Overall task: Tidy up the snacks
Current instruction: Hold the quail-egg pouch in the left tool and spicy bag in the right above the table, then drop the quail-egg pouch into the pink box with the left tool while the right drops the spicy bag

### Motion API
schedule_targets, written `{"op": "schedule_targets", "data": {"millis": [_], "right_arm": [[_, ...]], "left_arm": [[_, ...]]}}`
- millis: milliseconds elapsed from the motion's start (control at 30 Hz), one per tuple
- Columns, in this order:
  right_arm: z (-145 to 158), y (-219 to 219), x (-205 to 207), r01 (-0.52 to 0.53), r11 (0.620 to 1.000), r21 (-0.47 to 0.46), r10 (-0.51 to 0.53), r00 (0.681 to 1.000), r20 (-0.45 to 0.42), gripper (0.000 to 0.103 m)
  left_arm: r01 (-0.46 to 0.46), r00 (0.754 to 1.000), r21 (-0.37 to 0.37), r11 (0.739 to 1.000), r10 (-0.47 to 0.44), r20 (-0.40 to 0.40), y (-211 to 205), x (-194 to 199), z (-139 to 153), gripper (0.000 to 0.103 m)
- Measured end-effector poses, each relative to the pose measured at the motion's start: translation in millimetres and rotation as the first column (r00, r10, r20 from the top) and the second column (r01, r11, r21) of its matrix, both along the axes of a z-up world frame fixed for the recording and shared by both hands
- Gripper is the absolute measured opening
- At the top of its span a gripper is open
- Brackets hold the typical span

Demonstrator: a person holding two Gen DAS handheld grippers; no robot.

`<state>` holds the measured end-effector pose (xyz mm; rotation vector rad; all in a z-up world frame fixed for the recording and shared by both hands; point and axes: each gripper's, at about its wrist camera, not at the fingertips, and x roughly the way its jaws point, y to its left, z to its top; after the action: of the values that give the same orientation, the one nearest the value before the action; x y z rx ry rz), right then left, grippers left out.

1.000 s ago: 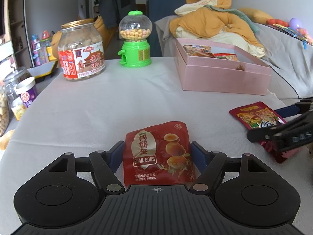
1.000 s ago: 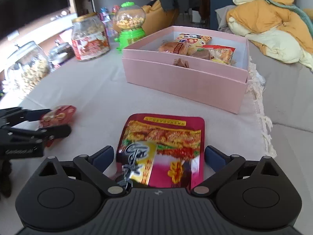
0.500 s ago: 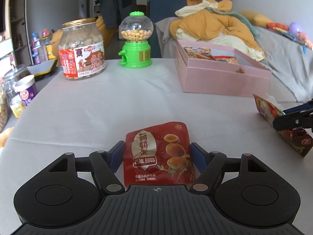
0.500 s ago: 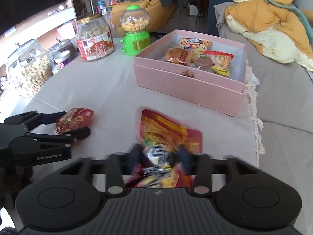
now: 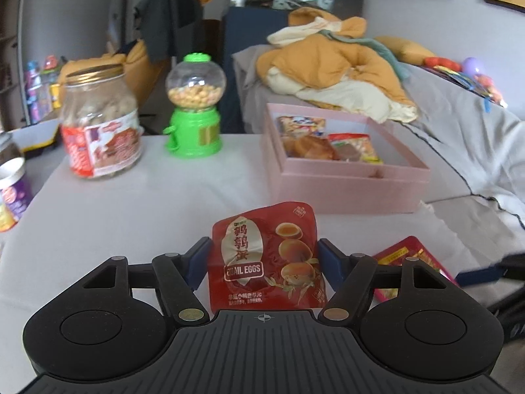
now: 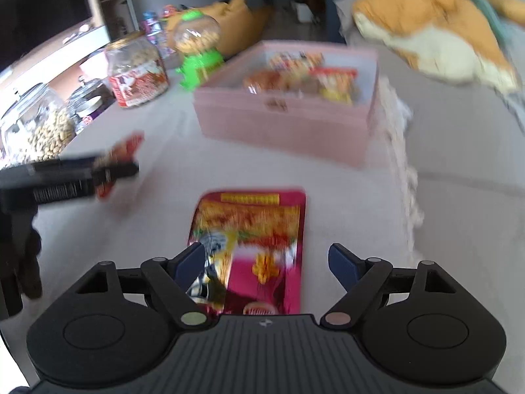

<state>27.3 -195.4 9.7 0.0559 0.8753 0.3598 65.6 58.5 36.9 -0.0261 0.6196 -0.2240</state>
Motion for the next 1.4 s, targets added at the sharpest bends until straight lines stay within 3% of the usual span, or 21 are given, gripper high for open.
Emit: {"op": "schedule_targets", "data": {"millis": [67, 200, 333, 367, 400, 467, 700, 1033, 1167, 1233, 1300, 1333, 1400], "right_arm": [[-6.3, 5.8, 0.3, 0.028, 0.999, 0.017, -0.028, 1.0, 0.006, 0.093], [-7.4, 29.3, 9.2, 0.035, 0.999, 0.008, -0.035, 0.999, 0.005, 0.094], [-10.3, 56.6, 15.1, -0.023, 0.989, -0.145, 0.028, 0.999, 0.032, 0.092], [-9.8, 59.6, 12.8, -0.057, 0.984, -0.171, 0.065, 0.997, 0.042, 0.087], [-7.3, 59.5, 10.5, -0.092, 0.981, -0.171, 0.1, 0.994, 0.043, 0.078], [-2.1, 58.0, 8.0, -0.132, 0.976, -0.172, 0.139, 0.99, 0.029, 0.07], [7.1, 43.5, 1.9, -0.093, 0.984, -0.154, 0.098, 0.995, 0.028, 0.065], [55.7, 4.4, -12.8, -0.007, 0.999, -0.05, 0.016, 0.983, 0.183, 0.065], [63.8, -11.4, -7.1, 0.028, 0.999, -0.023, -0.023, 0.978, 0.209, 0.065], [64.1, -16.7, -1.8, 0.042, 0.999, -0.017, -0.037, 0.976, 0.213, 0.065], [63.7, -20.5, 2.4, 0.051, 0.999, -0.01, -0.048, 0.976, 0.215, 0.065], [62.4, -22.7, 4.7, 0.056, 0.998, -0.006, -0.053, 0.976, 0.213, 0.065], [57.4, -27.3, 11.1, 0.067, 0.998, -0.001, -0.066, 0.977, 0.202, 0.065]], "left_arm": [[0.011, 1.0, 0.011, 1.0, -0.011, -0.004, 0.0, 6.9, 0.2, 0.075], [0.021, 1.0, -0.002, 1.0, -0.021, -0.023, 6.1, 12.1, -4.0, 0.075], [0.041, 0.998, -0.007, 0.999, -0.041, -0.048, 10.3, 9.3, -11.7, 0.075], [0.049, 0.997, -0.003, 0.999, -0.049, -0.054, 9.9, 7.4, -14.0, 0.075], [0.055, 0.997, 0.0, 0.998, -0.055, -0.06, 9.0, 6.5, -16.2, 0.075], [0.063, 0.995, -0.003, 0.998, -0.064, -0.073, 6.6, 4.5, -20.4, 0.075], [0.088, 0.995, 0.026, 0.996, -0.086, -0.057, -9.7, -11.5, -13.2, 0.075], [0.124, 0.992, 0.096, 0.988, -0.126, 0.014, -44.9, -20.5, 25.6, 0.075], [0.114, 0.988, 0.042, 0.993, -0.118, 0.104, -56.7, 18.5, 67.1, 0.076], [0.088, 0.983, -0.03, 0.996, -0.083, 0.163, -59.1, 48.9, 89.3, 0.077], [0.12, 0.977, -0.121, 0.985, -0.095, 0.19, -62.9, 86.0, 97.2, 0.077], [0.153, 0.977, -0.143, 0.978, -0.129, 0.168, -66.6, 106.5, 91.6, 0.078], [0.181, 0.983, -0.117, 0.977, -0.179, 0.029, -78.4, 144.7, 71.8, 0.079]]}}
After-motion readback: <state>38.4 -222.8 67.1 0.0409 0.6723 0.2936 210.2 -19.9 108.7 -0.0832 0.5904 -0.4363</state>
